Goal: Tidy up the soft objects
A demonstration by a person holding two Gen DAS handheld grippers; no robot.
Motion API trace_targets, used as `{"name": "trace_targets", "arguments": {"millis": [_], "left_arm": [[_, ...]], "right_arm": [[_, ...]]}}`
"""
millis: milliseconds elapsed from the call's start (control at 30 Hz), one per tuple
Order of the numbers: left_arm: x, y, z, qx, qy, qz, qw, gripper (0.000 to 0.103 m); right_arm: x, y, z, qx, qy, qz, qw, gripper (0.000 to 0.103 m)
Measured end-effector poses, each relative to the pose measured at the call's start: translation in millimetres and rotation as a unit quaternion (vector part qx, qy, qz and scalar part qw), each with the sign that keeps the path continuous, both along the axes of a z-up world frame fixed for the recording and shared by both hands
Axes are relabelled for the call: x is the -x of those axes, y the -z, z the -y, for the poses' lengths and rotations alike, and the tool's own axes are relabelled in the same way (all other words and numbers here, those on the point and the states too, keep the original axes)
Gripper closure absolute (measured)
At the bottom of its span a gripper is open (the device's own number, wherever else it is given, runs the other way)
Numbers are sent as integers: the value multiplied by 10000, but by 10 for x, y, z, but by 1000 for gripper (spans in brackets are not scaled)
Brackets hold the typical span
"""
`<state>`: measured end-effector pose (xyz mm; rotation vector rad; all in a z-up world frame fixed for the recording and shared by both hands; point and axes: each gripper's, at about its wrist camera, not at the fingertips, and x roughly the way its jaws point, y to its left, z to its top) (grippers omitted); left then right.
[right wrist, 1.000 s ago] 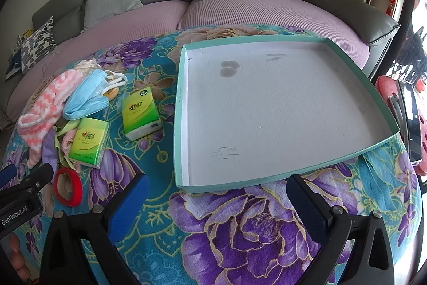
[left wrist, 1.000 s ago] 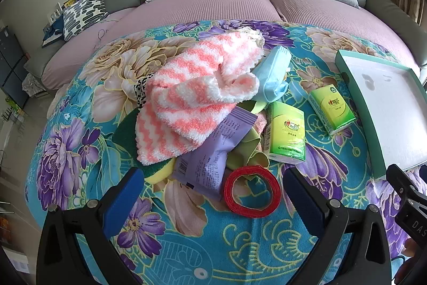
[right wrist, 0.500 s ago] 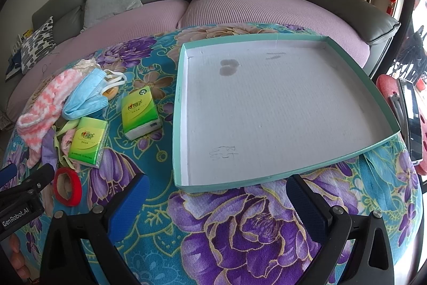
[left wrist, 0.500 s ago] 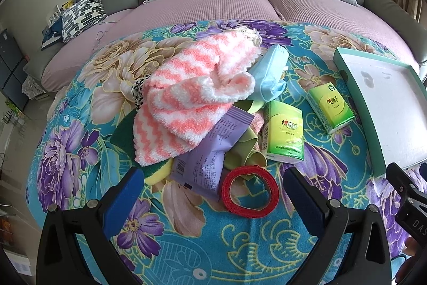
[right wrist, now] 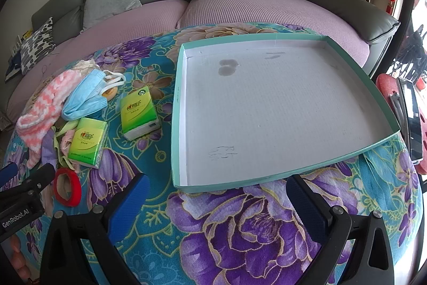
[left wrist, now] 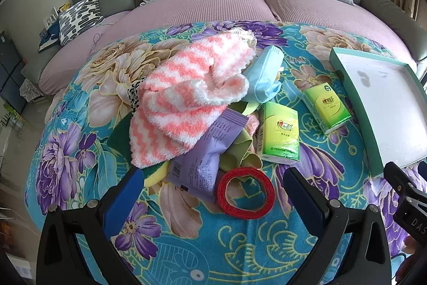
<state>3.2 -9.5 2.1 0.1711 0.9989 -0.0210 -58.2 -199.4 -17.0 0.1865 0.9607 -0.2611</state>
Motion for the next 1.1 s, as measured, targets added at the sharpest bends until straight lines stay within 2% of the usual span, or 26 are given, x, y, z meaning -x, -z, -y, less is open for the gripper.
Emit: {"name": "trace_targets", "arguments": {"millis": [133,400,600,800,900,1100], "left_arm": [[-2,-22,-3,17,11,90,10000,0],[-30,-65,-110,408,-7,16,9992,0],[-21,-259,-436,885,-236,354,9952,0],[-52,-288,-823,992,-649,499,9917,0],[-94,-244,-971,983,-860,402,9906,0],[-136,-115,-1177,1320,-1154,29,9845,0]], "right_arm": [[2,9,16,8,6,-2,10000,0],[-5,-42,-33,-15,-39,56,10000,0],[-30,-150,-331,-173,-538,276,9980,0],[-122,-142,-692,-479,-1018,328,9931,0],[-198,-87,-905,-565,-1286,294,9896,0],[-306,86,-1311,-603,-1770,103,9823,0]]}}
